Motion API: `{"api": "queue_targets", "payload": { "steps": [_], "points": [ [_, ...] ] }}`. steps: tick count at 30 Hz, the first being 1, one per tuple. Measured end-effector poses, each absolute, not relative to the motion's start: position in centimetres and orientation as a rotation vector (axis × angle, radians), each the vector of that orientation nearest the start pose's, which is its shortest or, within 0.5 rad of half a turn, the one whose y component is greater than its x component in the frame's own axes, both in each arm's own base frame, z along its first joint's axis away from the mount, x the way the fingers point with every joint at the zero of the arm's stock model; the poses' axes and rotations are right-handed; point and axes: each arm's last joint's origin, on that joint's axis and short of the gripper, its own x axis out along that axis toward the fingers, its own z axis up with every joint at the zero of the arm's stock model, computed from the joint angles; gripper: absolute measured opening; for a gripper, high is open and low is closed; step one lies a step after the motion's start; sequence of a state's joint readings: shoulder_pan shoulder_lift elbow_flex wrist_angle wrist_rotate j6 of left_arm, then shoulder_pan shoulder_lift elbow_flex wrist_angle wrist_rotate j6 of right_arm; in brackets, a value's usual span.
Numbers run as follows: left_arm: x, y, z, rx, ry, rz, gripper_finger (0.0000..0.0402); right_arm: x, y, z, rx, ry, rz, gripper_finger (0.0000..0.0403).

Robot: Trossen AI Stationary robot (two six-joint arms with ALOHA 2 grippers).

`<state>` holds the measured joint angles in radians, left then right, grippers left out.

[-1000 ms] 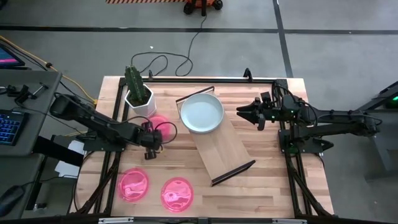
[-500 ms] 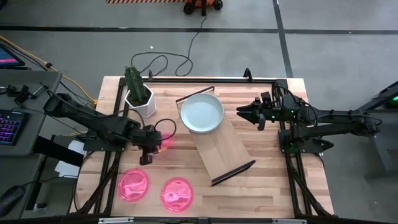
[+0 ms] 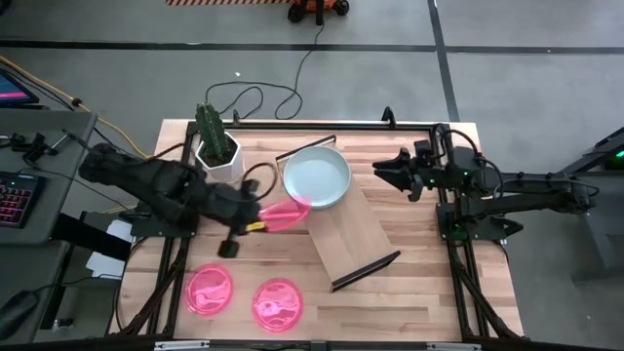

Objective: Place and stack plates onto a shelf
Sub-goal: Put the top pink transparent plate on the shelf

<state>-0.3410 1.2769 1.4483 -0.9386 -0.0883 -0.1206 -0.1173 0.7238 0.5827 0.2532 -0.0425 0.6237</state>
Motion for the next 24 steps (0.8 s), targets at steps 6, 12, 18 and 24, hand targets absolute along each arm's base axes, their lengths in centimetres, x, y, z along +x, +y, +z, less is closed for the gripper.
{"api": "queue_targets", "payload": {
  "steps": [6, 12, 18, 24],
  "points": [
    [29.2, -8.9, 41.9, 0.283, 0.674, -0.256, 0.0000, 16.8, -1.9, 31.4, 0.590, -0.135, -0.038, 0.0151],
    [34.0, -9.4, 42.1, 0.398, 0.643, -0.276, 0.0000, 16.0, -2.0, 32.0, 0.545, -0.175, -0.045, 0.0151],
    [38.0, -10.5, 38.9, 0.428, 0.714, -0.297, 0.0000, 14.2, -2.2, 33.1, 0.486, -0.263, -0.061, 0.0151],
    [41.0, -12.0, 34.2, 0.465, 0.818, -0.303, 0.0000, 12.9, -2.1, 33.7, 0.455, -0.320, -0.068, 0.0151]
  ]
}}
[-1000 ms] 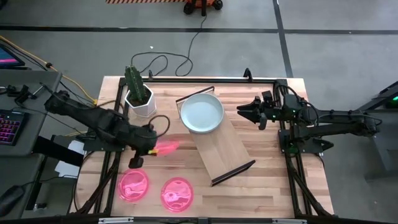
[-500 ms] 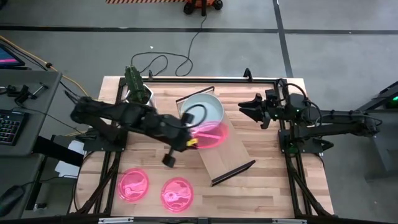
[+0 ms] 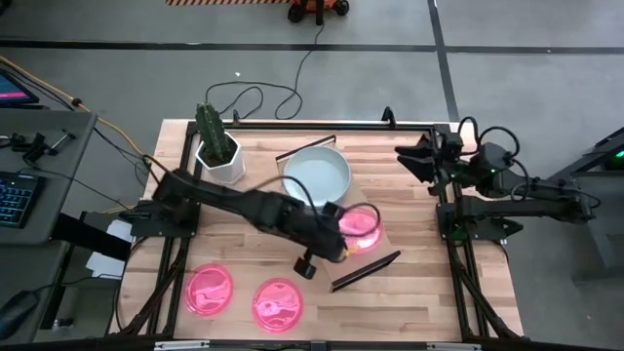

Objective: Place and stack plates onto a shelf
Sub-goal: Put the top pink transparent plate on the shelf

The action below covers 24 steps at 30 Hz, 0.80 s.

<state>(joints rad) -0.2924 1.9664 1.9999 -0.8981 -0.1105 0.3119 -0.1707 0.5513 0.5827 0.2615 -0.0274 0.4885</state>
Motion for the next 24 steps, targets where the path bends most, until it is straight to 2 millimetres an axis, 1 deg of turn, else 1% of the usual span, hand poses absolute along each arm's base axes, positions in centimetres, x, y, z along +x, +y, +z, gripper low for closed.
{"api": "queue_targets", "payload": {
  "steps": [5, 10, 13, 16, 18, 21, 24],
  "points": [
    [42.7, -12.6, 31.2, 0.477, 0.870, -0.300, 0.0000, 12.8, -2.1, 33.8, 0.463, -0.325, -0.073, 0.0151],
    [43.5, -12.8, 29.4, 0.462, 0.923, -0.271, 0.0000, 12.9, -2.2, 33.7, 0.495, -0.324, -0.071, 0.0151],
    [43.5, -12.7, 29.3, 0.468, 0.926, -0.252, 0.0002, 13.0, -2.2, 33.7, 0.517, -0.324, -0.084, 0.0151],
    [43.6, -12.4, 29.2, 0.500, 0.926, -0.188, 0.0012, 13.0, -2.3, 33.7, 0.525, -0.328, -0.099, 0.0151],
    [43.7, -12.0, 29.3, 0.510, 0.931, -0.157, 0.0025, 13.1, -2.3, 33.6, 0.537, -0.329, -0.113, 0.0151],
    [43.8, -11.3, 29.4, 0.473, 0.930, -0.145, 0.0047, 13.1, -2.4, 33.6, 0.557, -0.332, -0.135, 0.0151],
    [43.8, -11.2, 29.3, 0.445, 0.947, -0.151, 0.0070, 13.2, -2.4, 33.5, 0.558, -0.332, -0.138, 0.0151]
  ]
}}
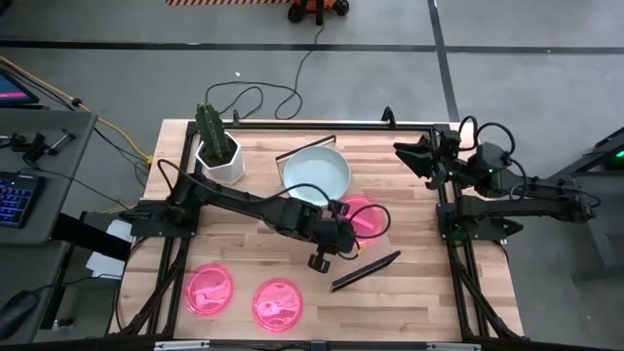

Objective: Place and stack plates onto a shelf
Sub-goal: Put the top pink transparent plate on the shelf

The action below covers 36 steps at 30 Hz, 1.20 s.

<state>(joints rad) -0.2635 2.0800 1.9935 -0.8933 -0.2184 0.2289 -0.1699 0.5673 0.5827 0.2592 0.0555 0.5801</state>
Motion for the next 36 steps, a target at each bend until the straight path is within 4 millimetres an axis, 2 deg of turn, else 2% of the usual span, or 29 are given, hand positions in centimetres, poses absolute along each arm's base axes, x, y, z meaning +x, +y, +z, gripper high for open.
{"api": "queue_targets", "payload": {
  "steps": [5, 8, 11, 14, 18, 21, 23, 26, 29, 33, 36],
  "points": [
    [43.1, -11.4, 30.3, 0.402, 0.936, -0.142, 0.0098, 13.4, -2.4, 33.2, 0.611, -0.298, -0.137, 0.0151],
    [42.0, -10.9, 31.9, 0.321, 0.927, -0.097, 0.0105, 13.5, -2.4, 32.2, 0.657, -0.195, -0.159, 0.0150],
    [40.5, -10.1, 34.7, 0.190, 0.872, -0.035, 0.0102, 13.5, -2.3, 30.7, 0.680, -0.031, -0.166, 0.0139],
    [38.2, -9.4, 38.2, 0.094, 0.776, 0.019, 0.0086, 13.2, -2.2, 28.9, 0.694, 0.155, -0.196, 0.0105],
    [34.5, -8.8, 42.7, 0.095, 0.621, 0.183, 0.0046, 12.6, -2.0, 27.2, 0.704, 0.340, -0.239, 0.0021],
    [31.6, -8.7, 45.3, 0.096, 0.510, 0.316, 0.0009, 12.1, -1.9, 26.3, 0.693, 0.448, -0.270, 0.0013],
    [29.9, -8.7, 46.2, 0.074, 0.443, 0.368, 0.0006, 11.8, -1.9, 25.5, 0.698, 0.539, -0.304, 0.0009],
    [28.0, -9.1, 45.7, 0.056, 0.376, 0.425, 0.0002, 11.6, -1.8, 24.5, 0.698, 0.654, -0.338, 0.0003],
    [26.9, -9.3, 44.2, -0.007, 0.275, 0.419, 0.0001, 11.8, -1.6, 24.4, 0.705, 0.660, -0.348, 0.0001],
    [26.0, -9.1, 40.7, -0.119, 0.091, 0.305, 0.0001, 12.6, -1.2, 24.6, 0.724, 0.623, -0.351, 0.0000],
    [25.4, -8.0, 37.7, -0.190, -0.067, 0.197, 0.0000, 13.2, -0.9, 24.4, 0.742, 0.641, -0.353, 0.0000]
  ]
}}
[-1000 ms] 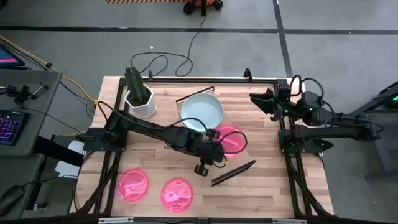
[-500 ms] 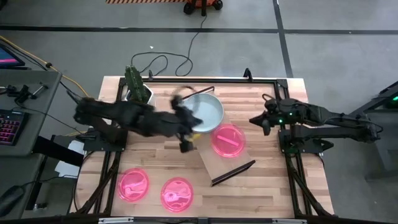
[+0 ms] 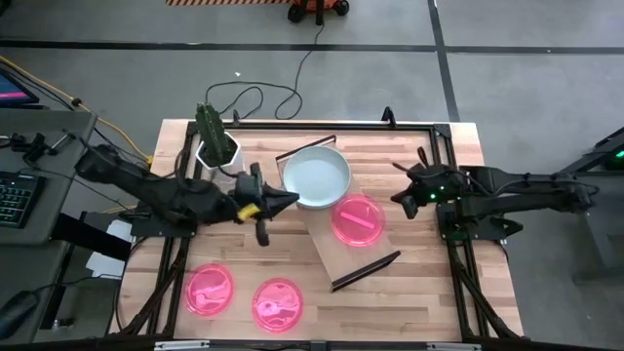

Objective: Place and stack plates onto a shelf
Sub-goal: Put the top pink transparent plate on the shelf

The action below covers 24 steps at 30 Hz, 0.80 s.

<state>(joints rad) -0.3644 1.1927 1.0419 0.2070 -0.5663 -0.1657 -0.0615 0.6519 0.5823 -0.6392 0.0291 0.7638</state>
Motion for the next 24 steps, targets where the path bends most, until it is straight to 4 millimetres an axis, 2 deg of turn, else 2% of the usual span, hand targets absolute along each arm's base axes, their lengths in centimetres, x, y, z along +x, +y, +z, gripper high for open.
{"api": "queue_targets", "payload": {
  "steps": [4, 8, 16, 24],
  "points": [
    [23.4, -5.3, 35.4, -0.302, -0.298, 0.097, 0.0000, 14.0, -0.5, 23.8, 0.768, 0.668, -0.393, 0.0000],
    [21.5, -3.5, 34.0, -0.377, -0.366, 0.072, 0.0000, 15.3, 0.2, 23.2, 0.840, 0.688, -0.426, 0.0000],
    [18.7, -2.4, 34.9, -0.384, -0.401, 0.000, 0.0000, 16.7, 1.4, 22.4, 0.931, 0.656, -0.508, 0.0000],
    [16.6, -2.0, 34.9, -0.350, -0.321, 0.009, 0.0000, 16.9, 1.7, 22.5, 1.022, 0.609, -0.549, 0.0000]
  ]
}}
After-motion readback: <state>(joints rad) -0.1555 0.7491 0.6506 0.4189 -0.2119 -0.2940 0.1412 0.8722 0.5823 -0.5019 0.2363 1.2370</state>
